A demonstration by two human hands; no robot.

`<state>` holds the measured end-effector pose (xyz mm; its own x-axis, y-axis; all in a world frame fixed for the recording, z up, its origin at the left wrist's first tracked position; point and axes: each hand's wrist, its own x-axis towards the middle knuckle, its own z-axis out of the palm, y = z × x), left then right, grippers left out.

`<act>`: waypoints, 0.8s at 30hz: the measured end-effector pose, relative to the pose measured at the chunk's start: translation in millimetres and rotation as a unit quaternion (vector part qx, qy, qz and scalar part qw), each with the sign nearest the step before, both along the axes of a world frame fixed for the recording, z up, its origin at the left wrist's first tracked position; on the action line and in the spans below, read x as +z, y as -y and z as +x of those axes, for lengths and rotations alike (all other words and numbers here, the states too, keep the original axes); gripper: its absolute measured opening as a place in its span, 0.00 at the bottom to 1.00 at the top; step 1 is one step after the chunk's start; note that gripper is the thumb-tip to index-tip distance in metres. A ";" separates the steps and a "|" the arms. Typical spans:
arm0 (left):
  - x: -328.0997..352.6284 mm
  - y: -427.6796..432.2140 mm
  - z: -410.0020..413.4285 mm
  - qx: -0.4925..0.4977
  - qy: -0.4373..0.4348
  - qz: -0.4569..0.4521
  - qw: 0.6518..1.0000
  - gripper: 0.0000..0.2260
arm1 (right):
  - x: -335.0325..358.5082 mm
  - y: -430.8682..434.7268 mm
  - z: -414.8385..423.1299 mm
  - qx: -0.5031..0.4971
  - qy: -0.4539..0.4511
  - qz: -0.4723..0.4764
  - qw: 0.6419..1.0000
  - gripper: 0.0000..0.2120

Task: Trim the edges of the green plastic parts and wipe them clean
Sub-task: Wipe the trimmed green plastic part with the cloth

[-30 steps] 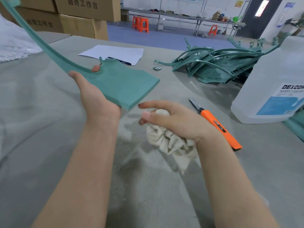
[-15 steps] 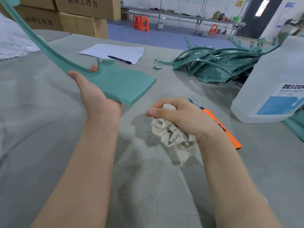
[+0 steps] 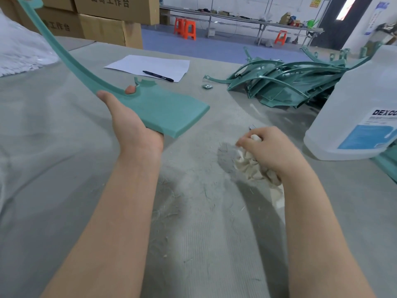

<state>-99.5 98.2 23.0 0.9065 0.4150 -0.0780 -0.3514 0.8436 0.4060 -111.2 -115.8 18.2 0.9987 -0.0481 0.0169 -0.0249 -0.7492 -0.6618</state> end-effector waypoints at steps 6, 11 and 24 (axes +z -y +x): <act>0.7 2.7 -1.0 0.004 0.013 0.002 1.000 0.22 | 0.4 1.0 -0.7 -0.003 0.037 0.040 0.999 0.13; 2.0 7.3 -3.7 0.013 0.014 0.025 1.000 0.21 | 5.6 -12.5 -8.1 0.118 0.019 0.117 0.986 0.12; 3.9 21.0 -2.8 0.072 -0.008 0.152 0.986 0.20 | 7.6 -55.7 -26.3 0.184 0.094 0.226 0.952 0.10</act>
